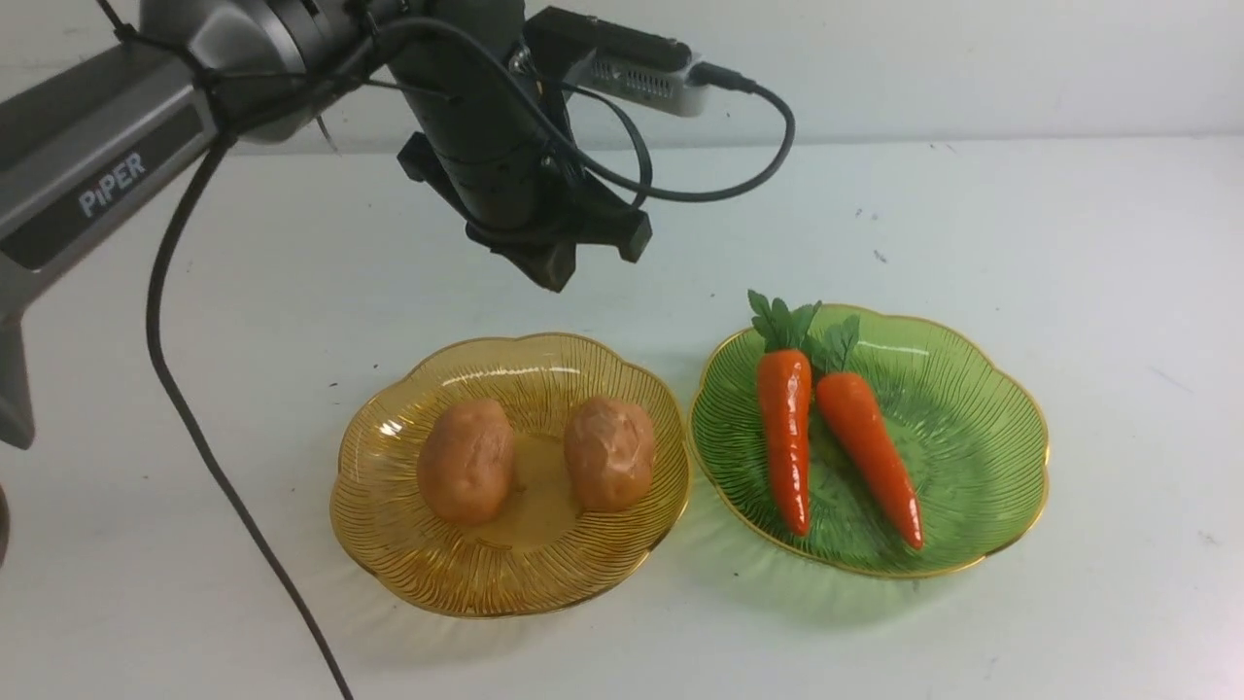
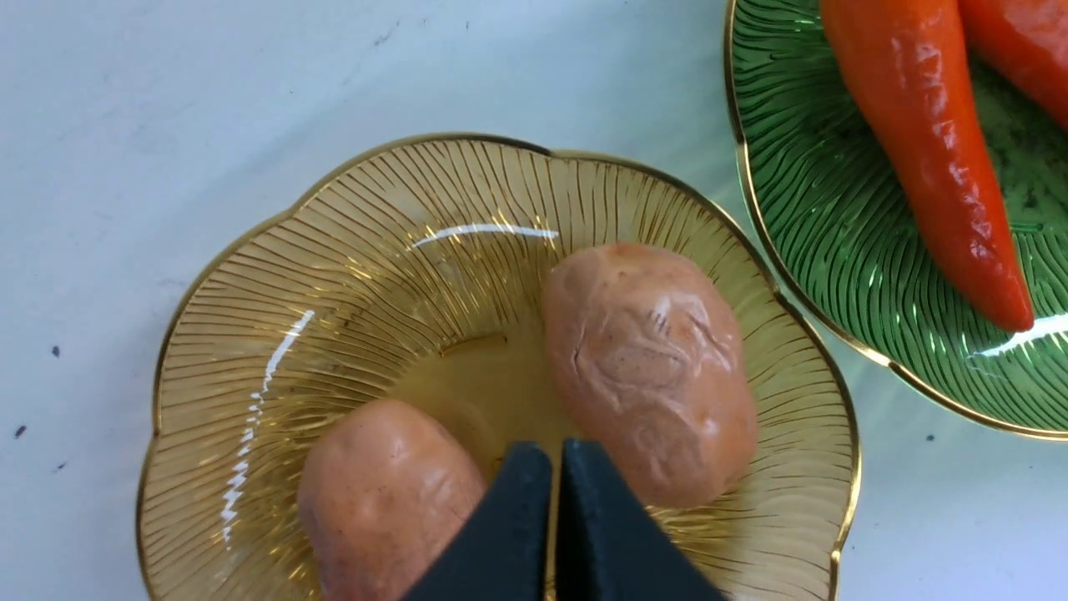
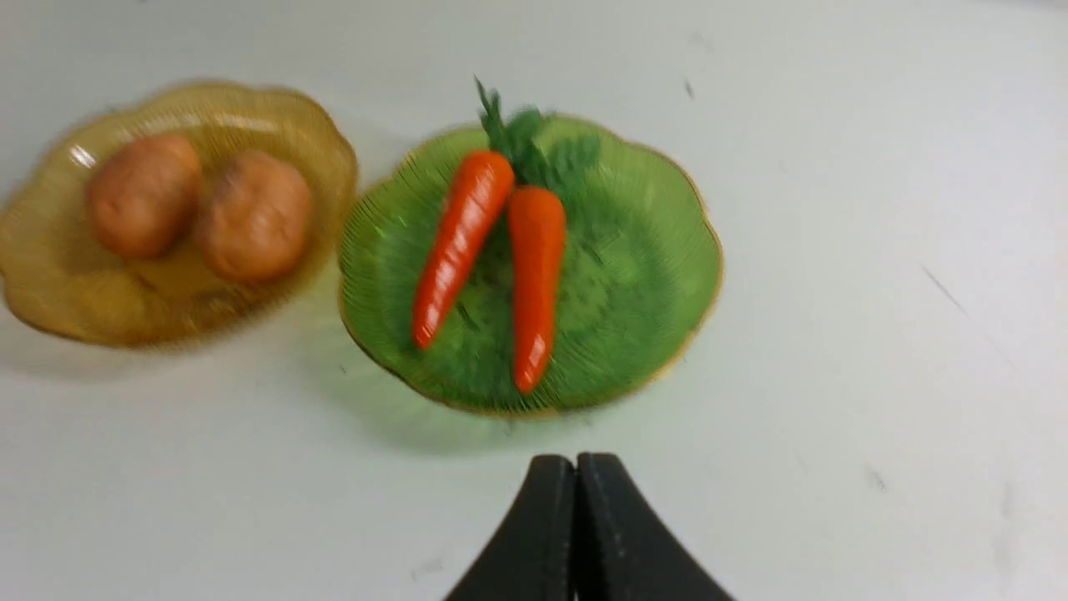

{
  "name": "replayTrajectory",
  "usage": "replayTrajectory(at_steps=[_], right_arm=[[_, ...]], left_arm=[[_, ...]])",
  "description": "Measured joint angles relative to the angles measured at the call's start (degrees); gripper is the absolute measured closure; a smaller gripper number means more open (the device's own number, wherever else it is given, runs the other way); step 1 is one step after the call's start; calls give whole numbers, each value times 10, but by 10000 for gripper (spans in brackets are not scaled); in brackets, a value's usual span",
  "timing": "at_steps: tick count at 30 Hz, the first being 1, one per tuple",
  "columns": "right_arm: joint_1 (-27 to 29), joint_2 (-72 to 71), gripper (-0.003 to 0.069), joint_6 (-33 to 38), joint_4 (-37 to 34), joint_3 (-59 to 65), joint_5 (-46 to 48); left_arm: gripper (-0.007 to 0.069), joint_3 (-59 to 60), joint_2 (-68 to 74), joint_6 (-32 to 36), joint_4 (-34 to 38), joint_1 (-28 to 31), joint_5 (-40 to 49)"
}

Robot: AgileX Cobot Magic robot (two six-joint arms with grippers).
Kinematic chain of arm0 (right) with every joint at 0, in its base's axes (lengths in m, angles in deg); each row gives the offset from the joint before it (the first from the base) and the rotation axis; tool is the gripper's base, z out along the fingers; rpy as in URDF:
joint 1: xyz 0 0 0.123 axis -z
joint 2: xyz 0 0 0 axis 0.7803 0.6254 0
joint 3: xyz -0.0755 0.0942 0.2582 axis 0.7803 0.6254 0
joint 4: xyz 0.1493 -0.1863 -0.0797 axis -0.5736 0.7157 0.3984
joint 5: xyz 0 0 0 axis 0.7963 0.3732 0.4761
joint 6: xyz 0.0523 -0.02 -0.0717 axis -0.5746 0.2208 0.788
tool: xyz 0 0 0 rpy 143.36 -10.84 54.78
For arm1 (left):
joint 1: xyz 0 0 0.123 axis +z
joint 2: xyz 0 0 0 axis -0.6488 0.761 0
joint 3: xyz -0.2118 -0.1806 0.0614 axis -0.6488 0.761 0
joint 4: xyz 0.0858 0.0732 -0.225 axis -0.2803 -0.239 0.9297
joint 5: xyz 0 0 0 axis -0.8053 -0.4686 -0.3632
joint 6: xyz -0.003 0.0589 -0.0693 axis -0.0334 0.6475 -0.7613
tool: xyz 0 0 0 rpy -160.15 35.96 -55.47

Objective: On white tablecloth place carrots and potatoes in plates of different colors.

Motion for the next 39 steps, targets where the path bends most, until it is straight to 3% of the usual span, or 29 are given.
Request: replayTrajectory(at_steps=[7,23,34,39], right_arm=[[0,1,674,44,-3,59,-160],[0,1,674,53,1,60,-176],[5,-17,674,54,0,104,-193],[106,-82,674,55,-14,225,-233]], left_arm=[[628,0,0,0,0,0,2],[628,0,0,1,-1,0,4],[628,0,0,1,-39,0,4],[628,0,0,3,-58,0,4]])
